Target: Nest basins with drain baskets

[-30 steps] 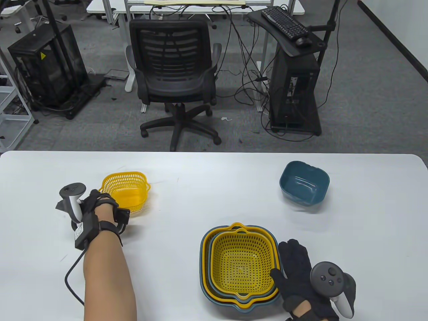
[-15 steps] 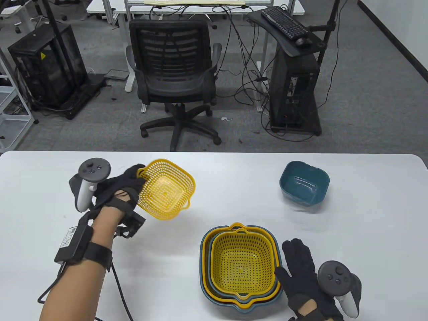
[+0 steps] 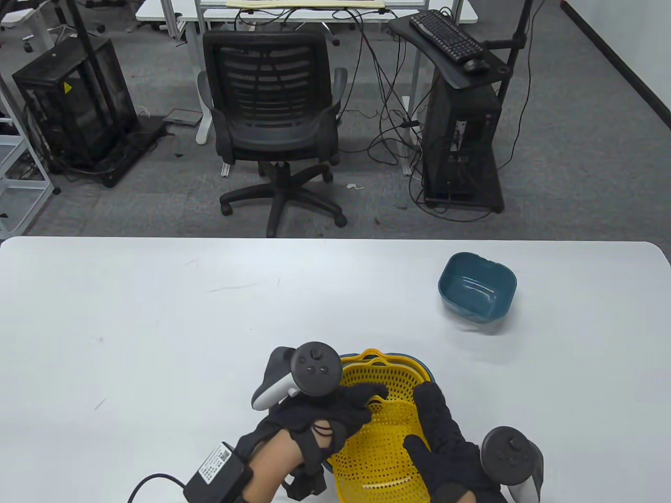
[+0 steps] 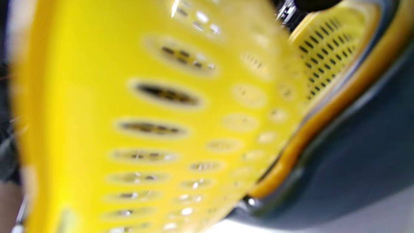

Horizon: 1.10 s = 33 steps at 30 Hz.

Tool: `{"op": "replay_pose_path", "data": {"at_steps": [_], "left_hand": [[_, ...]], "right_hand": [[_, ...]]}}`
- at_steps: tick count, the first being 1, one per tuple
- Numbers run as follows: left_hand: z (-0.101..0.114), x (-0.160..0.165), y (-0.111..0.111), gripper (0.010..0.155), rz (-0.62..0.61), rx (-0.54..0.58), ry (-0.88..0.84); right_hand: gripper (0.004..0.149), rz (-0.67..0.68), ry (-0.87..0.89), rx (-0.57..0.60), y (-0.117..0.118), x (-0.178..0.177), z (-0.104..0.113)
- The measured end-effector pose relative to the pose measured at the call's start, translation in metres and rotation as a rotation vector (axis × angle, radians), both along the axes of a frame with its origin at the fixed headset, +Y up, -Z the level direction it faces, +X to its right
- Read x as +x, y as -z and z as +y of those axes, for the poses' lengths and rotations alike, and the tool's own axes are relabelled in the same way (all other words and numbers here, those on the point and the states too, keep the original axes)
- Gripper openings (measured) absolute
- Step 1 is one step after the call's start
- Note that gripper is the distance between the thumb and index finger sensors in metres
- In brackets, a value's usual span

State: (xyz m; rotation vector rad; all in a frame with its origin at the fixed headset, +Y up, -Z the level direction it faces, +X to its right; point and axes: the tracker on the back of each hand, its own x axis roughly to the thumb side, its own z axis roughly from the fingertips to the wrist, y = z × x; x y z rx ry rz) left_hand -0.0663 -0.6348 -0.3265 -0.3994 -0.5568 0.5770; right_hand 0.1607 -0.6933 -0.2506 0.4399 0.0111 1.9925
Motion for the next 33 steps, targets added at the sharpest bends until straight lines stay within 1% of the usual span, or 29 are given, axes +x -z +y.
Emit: {"op": "replay_pose_path", "data": {"at_steps": [1,3,5,7,8,10,12,14,16,18,19,20,21,22,23,24,25,27,29,33], "left_hand": [[-0.002,0.001,0.001,0.055,-0.005,0.025,0.002],[-0.005,-0.001,0.0,0.055,-0.002,-0.004,0.02],[-0.006,-0.007,0.0,0.056,0.005,-0.011,-0.034],[-0.011,-0.014,0.001,0.059,0.012,-0.07,-0.122],[-0.013,-0.02,0.001,0.063,0.038,-0.107,-0.199],[-0.013,-0.031,0.0,0.068,0.103,-0.122,-0.33],[-0.01,-0.043,-0.003,0.071,0.154,-0.11,-0.38],[-0.007,-0.056,-0.008,0.07,0.171,-0.08,-0.369],[-0.01,-0.069,-0.015,0.069,0.198,-0.058,-0.353],[-0.017,-0.085,-0.025,0.069,0.221,-0.055,-0.335],[-0.02,-0.091,-0.028,0.069,0.236,-0.053,-0.337],[-0.024,-0.1,-0.031,0.069,0.258,-0.048,-0.35],[-0.027,-0.105,-0.032,0.069,0.276,-0.045,-0.367],[-0.03,-0.111,-0.032,0.068,0.305,-0.036,-0.4],[-0.033,-0.115,-0.031,0.068,0.328,-0.03,-0.422],[-0.034,-0.119,-0.029,0.068,0.361,-0.031,-0.431],[-0.034,-0.121,-0.028,0.068,0.362,-0.032,-0.421],[-0.035,-0.127,-0.027,0.068,0.372,-0.034,-0.441],[-0.035,-0.131,-0.027,0.068,0.389,-0.031,-0.445],[-0.034,-0.134,-0.026,0.067,0.405,-0.014,-0.423]], "right_hand": [[0.063,0.003,-0.021,-0.001,0.0,-0.004,-0.002],[0.063,0.009,-0.041,0.001,-0.001,-0.008,-0.003],[0.063,0.003,-0.034,0.022,-0.002,-0.01,0.0],[0.063,-0.012,-0.057,0.06,-0.003,-0.011,0.006],[0.062,-0.017,-0.065,0.065,-0.001,-0.009,0.009],[0.062,-0.028,-0.054,0.06,0.004,-0.004,0.015],[0.062,-0.062,-0.021,0.045,0.014,0.009,0.025],[0.062,-0.136,0.022,0.031,0.033,0.03,0.042],[0.061,-0.22,0.045,0.026,0.06,0.054,0.059],[0.061,-0.362,0.019,0.028,0.098,0.085,0.076],[0.061,-0.416,0.01,0.023,0.112,0.095,0.081],[0.061,-0.496,-0.005,0.011,0.136,0.112,0.084],[0.061,-0.53,-0.012,0.0,0.149,0.12,0.085],[0.061,-0.586,-0.036,-0.021,0.17,0.133,0.085],[0.061,-0.617,-0.055,-0.039,0.182,0.141,0.083],[0.061,-0.65,-0.067,-0.064,0.2,0.151,0.078],[0.061,-0.673,-0.077,-0.068,0.209,0.157,0.074],[0.061,-0.763,-0.088,-0.075,0.231,0.168,0.058],[0.061,-0.786,-0.125,-0.094,0.245,0.174,0.045],[0.061,-0.812,-0.229,-0.104,0.262,0.185,0.022]]}}
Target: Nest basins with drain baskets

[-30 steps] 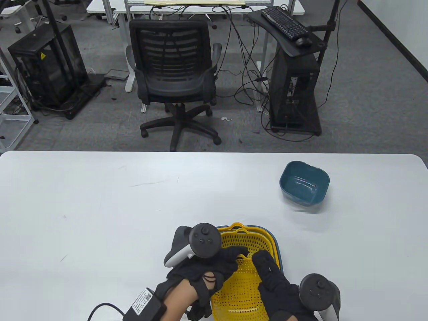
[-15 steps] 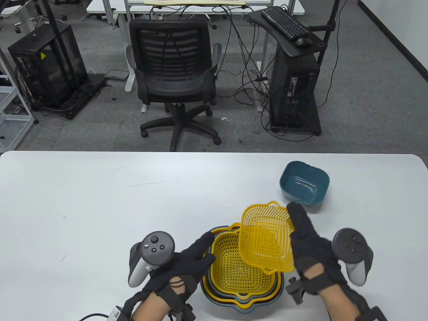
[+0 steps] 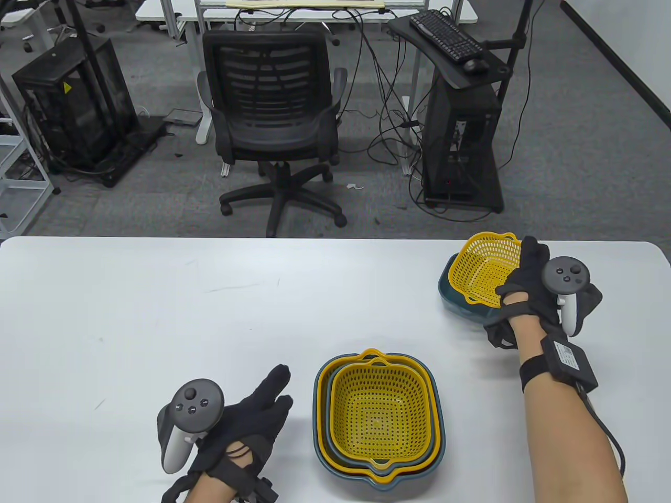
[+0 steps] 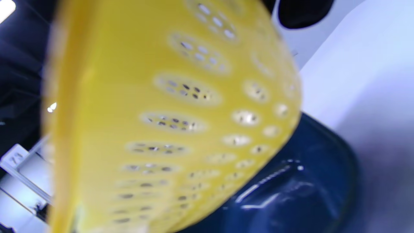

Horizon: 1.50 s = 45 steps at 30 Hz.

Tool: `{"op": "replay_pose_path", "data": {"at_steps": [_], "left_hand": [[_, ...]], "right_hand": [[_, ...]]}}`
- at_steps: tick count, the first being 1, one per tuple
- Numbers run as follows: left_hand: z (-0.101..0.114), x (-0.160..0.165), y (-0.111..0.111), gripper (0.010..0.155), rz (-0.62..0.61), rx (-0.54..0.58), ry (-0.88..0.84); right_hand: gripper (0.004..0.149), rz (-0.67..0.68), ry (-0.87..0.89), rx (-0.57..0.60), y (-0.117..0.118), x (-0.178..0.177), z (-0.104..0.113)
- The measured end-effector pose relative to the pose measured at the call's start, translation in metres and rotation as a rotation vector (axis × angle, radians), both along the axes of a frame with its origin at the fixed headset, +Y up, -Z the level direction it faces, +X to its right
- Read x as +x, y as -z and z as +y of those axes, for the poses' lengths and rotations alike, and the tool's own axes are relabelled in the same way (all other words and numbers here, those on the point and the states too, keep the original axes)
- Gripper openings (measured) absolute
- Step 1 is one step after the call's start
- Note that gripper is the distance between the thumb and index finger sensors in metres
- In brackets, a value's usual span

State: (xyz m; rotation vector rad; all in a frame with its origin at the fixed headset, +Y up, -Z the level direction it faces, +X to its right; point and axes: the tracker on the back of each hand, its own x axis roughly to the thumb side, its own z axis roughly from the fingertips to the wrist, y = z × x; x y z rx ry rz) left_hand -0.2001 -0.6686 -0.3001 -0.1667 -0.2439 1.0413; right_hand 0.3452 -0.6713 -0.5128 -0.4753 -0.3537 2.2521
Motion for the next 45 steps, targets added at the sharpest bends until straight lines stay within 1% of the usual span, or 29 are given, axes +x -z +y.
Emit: {"op": "replay_pose_path", "data": {"at_steps": [4,7,11,16,20,27,35,40,43,45], "left_hand": [[-0.004,-0.001,0.003,0.067,0.006,-0.02,0.012],[-0.008,0.0,0.005,0.067,0.009,-0.032,0.036],[-0.011,0.001,0.006,0.067,0.002,-0.047,0.046],[-0.014,0.0,0.008,0.067,0.012,-0.061,0.057],[-0.014,-0.001,0.009,0.067,0.016,-0.066,0.058],[-0.014,-0.001,0.009,0.066,0.012,-0.063,0.045],[-0.014,0.0,0.009,0.066,0.002,-0.063,0.042],[-0.015,-0.001,0.01,0.065,0.002,-0.063,0.033],[-0.015,-0.002,0.01,0.065,0.004,-0.067,0.028],[-0.014,-0.003,0.01,0.066,0.005,-0.066,0.023]], "right_hand": [[0.061,-0.051,0.06,-0.035,0.007,0.01,-0.024],[0.06,-0.045,0.102,-0.068,0.012,0.015,-0.039],[0.06,-0.02,0.137,-0.122,0.018,0.015,-0.053],[0.06,-0.019,0.167,-0.177,0.021,0.012,-0.068],[0.061,-0.009,0.231,-0.225,0.023,0.012,-0.079],[0.062,-0.023,0.229,-0.284,0.025,0.01,-0.081],[0.062,-0.053,0.168,-0.268,0.025,0.009,-0.08],[0.06,-0.045,0.226,-0.231,0.023,0.01,-0.08],[0.059,-0.017,0.267,-0.189,0.018,0.009,-0.069],[0.059,0.009,0.283,-0.144,0.012,0.006,-0.051]]}}
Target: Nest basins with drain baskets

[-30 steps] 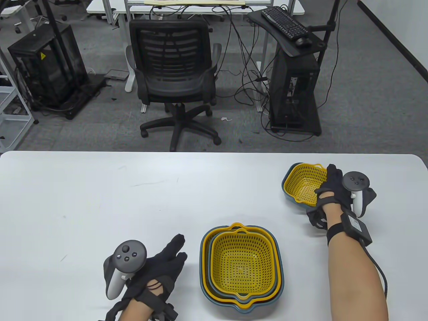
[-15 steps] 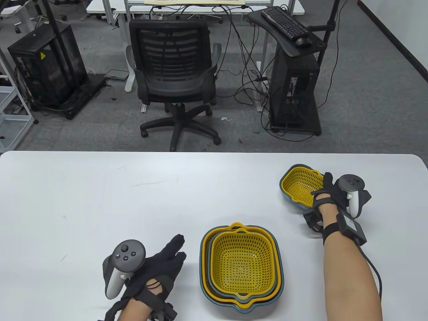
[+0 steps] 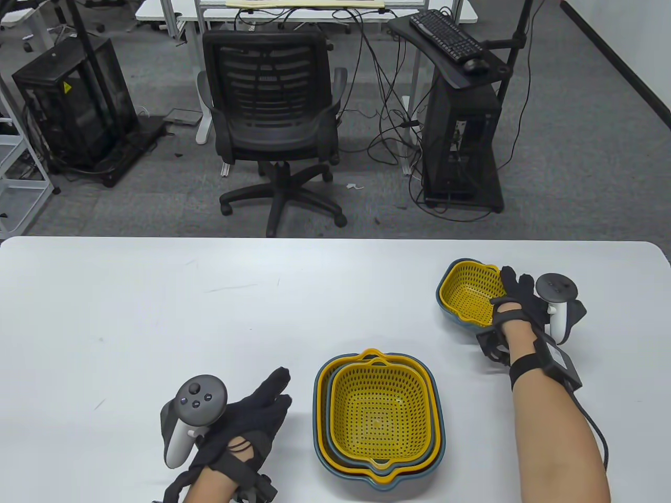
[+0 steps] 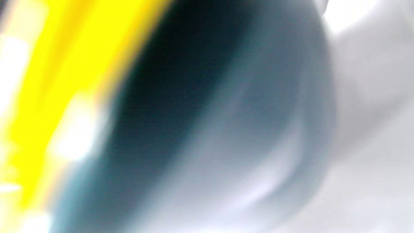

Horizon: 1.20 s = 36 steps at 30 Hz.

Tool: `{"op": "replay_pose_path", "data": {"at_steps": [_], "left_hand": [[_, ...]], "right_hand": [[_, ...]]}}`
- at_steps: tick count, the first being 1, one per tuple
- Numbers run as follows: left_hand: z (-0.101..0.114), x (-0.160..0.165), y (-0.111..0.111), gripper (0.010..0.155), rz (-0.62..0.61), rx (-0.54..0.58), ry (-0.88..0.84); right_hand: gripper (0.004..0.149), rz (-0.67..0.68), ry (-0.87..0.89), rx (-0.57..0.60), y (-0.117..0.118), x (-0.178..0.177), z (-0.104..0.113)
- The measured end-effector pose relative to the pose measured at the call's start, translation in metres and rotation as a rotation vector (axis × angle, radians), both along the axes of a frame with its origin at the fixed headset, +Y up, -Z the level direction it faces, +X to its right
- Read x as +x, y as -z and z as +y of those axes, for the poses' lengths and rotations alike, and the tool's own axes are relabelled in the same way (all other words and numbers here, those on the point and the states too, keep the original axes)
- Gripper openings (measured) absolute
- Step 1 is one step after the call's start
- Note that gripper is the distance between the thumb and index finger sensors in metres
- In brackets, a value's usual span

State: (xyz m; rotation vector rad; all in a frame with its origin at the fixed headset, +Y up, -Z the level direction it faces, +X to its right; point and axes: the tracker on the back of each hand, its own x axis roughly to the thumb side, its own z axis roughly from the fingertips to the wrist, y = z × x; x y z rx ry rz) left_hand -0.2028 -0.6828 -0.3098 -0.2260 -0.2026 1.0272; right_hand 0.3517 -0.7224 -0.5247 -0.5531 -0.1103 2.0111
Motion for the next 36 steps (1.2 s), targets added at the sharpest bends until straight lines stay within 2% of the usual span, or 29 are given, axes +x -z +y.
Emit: {"op": "replay_pose_path", "data": {"at_steps": [4,6,8,10,12,14,16,18,21,23,27,29,36], "left_hand": [[0.001,-0.003,0.0,0.066,0.01,0.0,-0.018],[0.001,-0.005,0.0,0.066,0.012,-0.003,-0.025],[0.0,-0.007,0.0,0.066,0.018,-0.002,-0.03],[0.0,-0.009,0.0,0.066,0.027,-0.003,-0.034],[-0.001,-0.01,0.001,0.066,0.03,-0.008,-0.035],[-0.002,-0.011,0.001,0.066,0.034,-0.012,-0.039],[-0.004,-0.011,0.002,0.066,0.036,-0.018,-0.035],[-0.006,-0.012,0.003,0.066,0.037,-0.024,-0.035],[-0.009,-0.013,0.004,0.066,0.041,-0.036,-0.04],[-0.011,-0.015,0.005,0.066,0.046,-0.042,-0.042],[-0.012,-0.016,0.006,0.066,0.049,-0.048,-0.043],[-0.011,-0.015,0.006,0.066,0.045,-0.051,-0.04],[-0.011,-0.014,0.005,0.066,0.039,-0.059,-0.033]], "right_hand": [[0.058,0.109,0.016,0.114,-0.026,-0.018,0.061],[0.058,0.188,-0.004,0.171,-0.047,-0.033,0.094],[0.058,0.262,-0.026,0.229,-0.076,-0.054,0.119],[0.058,0.343,-0.047,0.261,-0.11,-0.08,0.132],[0.058,0.412,-0.065,0.247,-0.136,-0.105,0.129],[0.057,0.496,-0.081,0.215,-0.159,-0.132,0.116],[0.057,0.579,-0.131,0.171,-0.181,-0.162,0.095],[0.057,0.617,-0.227,0.126,-0.19,-0.182,0.076],[0.057,0.633,-0.374,0.072,-0.192,-0.2,0.053],[0.057,0.611,-0.404,0.055,-0.189,-0.205,0.043],[0.057,0.582,-0.44,0.009,-0.183,-0.208,0.041],[0.057,0.582,-0.469,-0.072,-0.178,-0.21,0.036],[0.059,0.594,-0.48,-0.212,-0.167,-0.217,0.022]]}}
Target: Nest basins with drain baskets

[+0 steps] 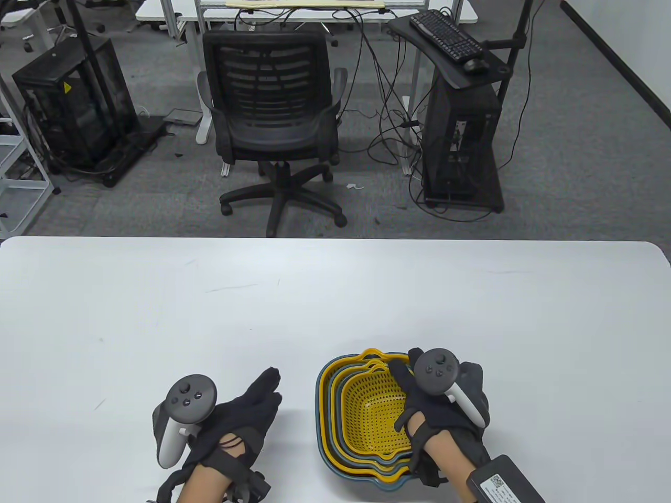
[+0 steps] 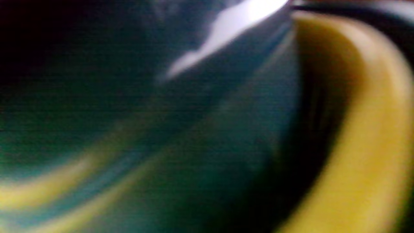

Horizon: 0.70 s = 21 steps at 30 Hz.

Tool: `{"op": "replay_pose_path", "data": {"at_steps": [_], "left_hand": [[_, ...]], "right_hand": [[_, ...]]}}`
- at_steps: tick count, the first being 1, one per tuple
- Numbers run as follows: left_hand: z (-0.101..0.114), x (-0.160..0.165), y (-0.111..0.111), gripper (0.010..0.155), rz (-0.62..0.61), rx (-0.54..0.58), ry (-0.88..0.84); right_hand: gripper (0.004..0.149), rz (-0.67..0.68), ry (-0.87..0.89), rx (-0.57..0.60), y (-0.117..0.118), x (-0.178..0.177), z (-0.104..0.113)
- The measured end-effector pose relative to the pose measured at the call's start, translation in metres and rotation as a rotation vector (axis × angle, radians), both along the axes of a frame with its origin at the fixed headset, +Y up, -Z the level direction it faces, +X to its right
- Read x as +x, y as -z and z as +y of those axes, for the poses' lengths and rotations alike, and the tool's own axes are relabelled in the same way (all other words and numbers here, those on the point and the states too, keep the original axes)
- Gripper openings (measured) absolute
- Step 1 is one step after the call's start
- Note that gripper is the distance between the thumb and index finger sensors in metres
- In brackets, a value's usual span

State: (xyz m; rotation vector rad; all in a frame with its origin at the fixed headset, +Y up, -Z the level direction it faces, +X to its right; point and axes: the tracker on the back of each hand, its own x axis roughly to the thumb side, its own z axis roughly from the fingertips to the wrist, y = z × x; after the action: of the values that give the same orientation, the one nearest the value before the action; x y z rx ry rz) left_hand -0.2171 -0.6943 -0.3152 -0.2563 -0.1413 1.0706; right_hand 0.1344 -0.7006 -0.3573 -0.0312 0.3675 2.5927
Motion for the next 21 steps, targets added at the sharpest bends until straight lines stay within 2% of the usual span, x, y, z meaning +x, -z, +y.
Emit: {"op": "replay_pose_path", "data": {"at_steps": [4,7,10,13,15,18,21], "left_hand": [[-0.004,-0.003,0.002,0.066,-0.005,-0.02,0.0],[-0.006,-0.009,0.007,0.066,-0.025,-0.003,-0.025],[-0.007,-0.016,0.011,0.066,-0.028,0.038,0.008],[-0.009,-0.023,0.014,0.066,0.001,0.087,0.146],[-0.015,-0.027,0.018,0.066,0.027,0.084,0.277],[-0.03,-0.032,0.024,0.068,0.02,0.036,0.413],[-0.045,-0.036,0.029,0.071,0.001,-0.024,0.474]], "right_hand": [[0.064,0.129,-0.006,-0.104,-0.001,0.0,-0.008],[0.064,0.097,0.19,-0.069,-0.011,0.023,-0.003],[0.064,0.059,0.288,0.003,-0.022,0.053,0.001],[0.065,-0.005,0.271,0.064,-0.037,0.093,-0.003],[0.064,-0.049,0.227,0.081,-0.048,0.123,-0.014],[0.063,-0.063,0.118,0.048,-0.056,0.154,-0.036],[0.063,-0.08,0.057,0.023,-0.062,0.173,-0.053]]}}
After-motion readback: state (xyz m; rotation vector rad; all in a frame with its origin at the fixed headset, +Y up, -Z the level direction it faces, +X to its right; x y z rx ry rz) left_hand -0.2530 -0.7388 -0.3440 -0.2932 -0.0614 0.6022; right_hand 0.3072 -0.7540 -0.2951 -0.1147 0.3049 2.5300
